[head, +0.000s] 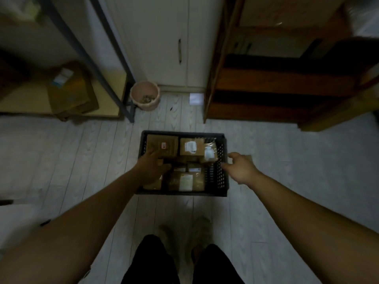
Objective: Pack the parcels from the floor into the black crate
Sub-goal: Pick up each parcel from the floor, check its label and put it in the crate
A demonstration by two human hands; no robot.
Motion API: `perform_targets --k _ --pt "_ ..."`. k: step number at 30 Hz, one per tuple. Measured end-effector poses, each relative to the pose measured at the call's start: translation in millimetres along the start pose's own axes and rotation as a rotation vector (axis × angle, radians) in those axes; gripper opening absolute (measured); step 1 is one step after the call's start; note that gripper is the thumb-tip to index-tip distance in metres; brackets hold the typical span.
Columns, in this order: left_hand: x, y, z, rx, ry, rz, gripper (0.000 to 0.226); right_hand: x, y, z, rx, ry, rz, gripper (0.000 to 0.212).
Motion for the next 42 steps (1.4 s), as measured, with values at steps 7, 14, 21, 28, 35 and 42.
perform_targets --k 7,14,21,28,35,42 --pt "125.4 1.4 -14.3 -0.091 0.138 0.011 0.054 33.1 -108.7 -63.5 0.208 0.086 0.029 0.060" --pt "220.8 41.1 -14.2 -0.108 0.143 -0.071 0.072 71.2 -175.2 -75.8 0.248 0.082 0.033 0.060" --pt "301.8 125.0 37.2 -0.053 0.014 -0.221 0.067 159.6 -257.0 -13.7 0.185 0.039 -0.042 0.061" --pt "303.1 242.2 87.0 -0.086 -0.229 -0.247 0.067 267.1 -289.5 80.6 -0.021 0.066 -0.163 0.062" --pt "248.0 350.1 178.4 -0.165 -0.343 -0.282 0.067 340.3 -201.3 206.1 -0.122 0.129 -0.115 0.069" --pt "154.6 478.6 299.2 -0.075 -0.473 -0.414 0.063 425.8 -44.8 354.4 -0.210 0.161 -0.040 0.063"
Point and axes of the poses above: each hand's wrist, its own z-axis towards the middle knuckle, its own y-axis out of the palm, x = y × z, the point moved 6 cm from there along z, towards the middle knuckle, and after that the axes turned 5 degrees about x, right-handed, at the moved point
